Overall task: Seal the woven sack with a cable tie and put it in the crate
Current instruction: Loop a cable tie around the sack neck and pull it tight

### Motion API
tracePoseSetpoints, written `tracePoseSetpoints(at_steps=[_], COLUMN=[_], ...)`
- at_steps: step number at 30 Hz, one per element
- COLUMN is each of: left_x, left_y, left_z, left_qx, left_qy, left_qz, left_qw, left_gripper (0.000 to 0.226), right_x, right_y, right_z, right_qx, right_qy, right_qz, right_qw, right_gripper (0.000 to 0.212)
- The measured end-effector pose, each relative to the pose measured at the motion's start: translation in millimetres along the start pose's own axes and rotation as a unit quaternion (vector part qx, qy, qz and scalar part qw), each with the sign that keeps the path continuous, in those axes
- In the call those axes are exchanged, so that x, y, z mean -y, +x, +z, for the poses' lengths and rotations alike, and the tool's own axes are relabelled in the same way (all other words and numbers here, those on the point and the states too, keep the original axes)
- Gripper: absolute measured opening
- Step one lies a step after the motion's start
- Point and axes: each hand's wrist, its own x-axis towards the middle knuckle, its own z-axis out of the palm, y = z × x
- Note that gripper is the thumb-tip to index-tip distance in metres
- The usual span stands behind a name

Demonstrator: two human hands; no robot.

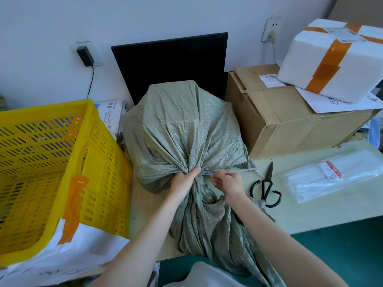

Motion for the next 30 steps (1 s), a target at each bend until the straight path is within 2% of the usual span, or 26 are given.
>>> tracePoseSetpoints(at_steps=[5,9,12,15,17,18,23,25,30], left_x=[15.2,23.2,27.8,34.7,40.1,42.5,42.9,44.4,55.7], left_y=[-4.8,-13.0,-20.0,-18.5,-14.8,-13.7,-7.1,-4.8,-10.0], left_z=[-1.4,-5.5,-11.3,-18.1,-23.9,-27.9,-41.3,-47.1,-58.0], left_qx=[-0.057,-0.122,-0.152,-0.136,-0.165,-0.181,-0.165,-0.199,-0.240], left_qy=[-0.001,-0.170,-0.338,-0.518,-0.576,-0.581,-0.584,-0.571,-0.453], left_qz=[0.016,-0.013,-0.077,-0.105,-0.124,-0.132,-0.143,-0.124,-0.080], left_qw=[0.998,0.978,0.926,0.838,0.791,0.783,0.782,0.787,0.855], left_gripper=[0.083,0.071,0.053,0.029,0.015,0.015,0.011,0.015,0.018], right_x=[2.0,3.3,3.7,2.0,2.1,2.7,5.6,5.7,10.4], right_y=[3.9,-1.6,-4.1,-1.9,-2.5,-3.9,-9.0,-8.1,-10.6], right_z=[5.0,9.8,13.8,17.7,20.2,22.0,27.3,28.4,28.4], right_qx=[0.004,0.023,0.009,0.015,0.020,0.020,-0.006,0.008,0.001], right_qy=[-0.058,-0.114,-0.188,-0.248,-0.267,-0.270,-0.240,-0.232,-0.223], right_qz=[-0.001,-0.022,-0.056,-0.078,-0.077,-0.076,-0.055,-0.037,-0.046], right_qw=[0.998,0.993,0.981,0.966,0.960,0.960,0.969,0.972,0.974], right_gripper=[0.010,0.014,0.021,0.031,0.032,0.032,0.023,0.020,0.021])
